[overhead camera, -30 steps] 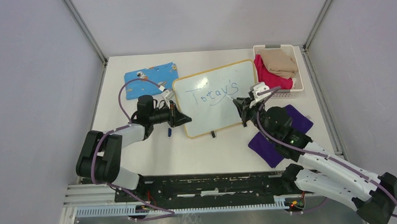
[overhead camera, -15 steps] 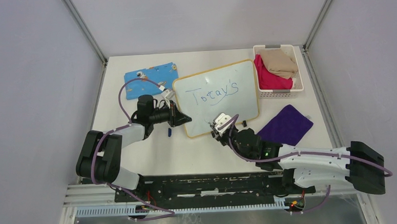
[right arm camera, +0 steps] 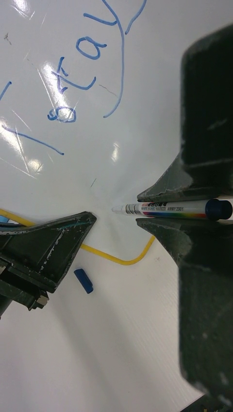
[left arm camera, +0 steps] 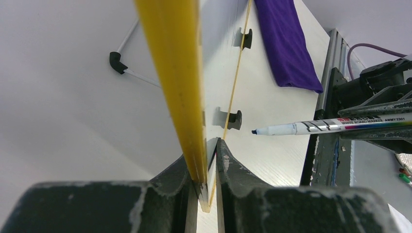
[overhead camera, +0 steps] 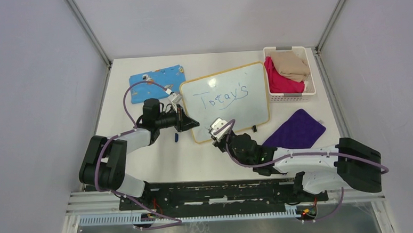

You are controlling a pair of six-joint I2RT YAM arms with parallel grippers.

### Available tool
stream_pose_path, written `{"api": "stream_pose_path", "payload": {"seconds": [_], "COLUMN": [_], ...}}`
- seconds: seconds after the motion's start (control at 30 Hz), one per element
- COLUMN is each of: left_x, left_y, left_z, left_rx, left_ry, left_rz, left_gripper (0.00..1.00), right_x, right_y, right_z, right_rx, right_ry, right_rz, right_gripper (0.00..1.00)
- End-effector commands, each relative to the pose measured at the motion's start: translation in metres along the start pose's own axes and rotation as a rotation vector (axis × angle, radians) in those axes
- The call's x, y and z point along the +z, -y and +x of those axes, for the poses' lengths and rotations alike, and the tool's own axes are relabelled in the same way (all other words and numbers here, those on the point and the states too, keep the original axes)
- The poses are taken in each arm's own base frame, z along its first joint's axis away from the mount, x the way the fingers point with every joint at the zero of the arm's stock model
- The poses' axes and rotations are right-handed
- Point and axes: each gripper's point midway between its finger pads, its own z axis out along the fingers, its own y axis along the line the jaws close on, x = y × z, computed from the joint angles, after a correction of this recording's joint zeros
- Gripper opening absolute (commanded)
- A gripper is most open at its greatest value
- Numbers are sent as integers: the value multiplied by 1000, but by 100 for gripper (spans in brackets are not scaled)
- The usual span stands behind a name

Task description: Write a sentence on the whiteboard

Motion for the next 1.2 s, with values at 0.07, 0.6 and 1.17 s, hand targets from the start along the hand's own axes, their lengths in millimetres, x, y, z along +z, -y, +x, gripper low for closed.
{"api": "stream_pose_path", "payload": {"seconds": [0.07, 0.6, 1.17], "left_x": [2, 2, 2], "left_y": [-16, -17, -17], "left_z": [18, 18, 18], "left_rx": [42, 39, 39], "left_ry": [-59, -60, -59], "left_rz": [-75, -77, -80], "left_gripper": [18, 18, 18], "right_x": [12, 26, 23], "right_y": [-1, 2, 0], "right_z": [-37, -22, 7], "right_rx": [89, 107, 105], "right_ry": [95, 44, -38], "right_rz": [32, 102, 93], "right_gripper": [0, 0, 0]}}
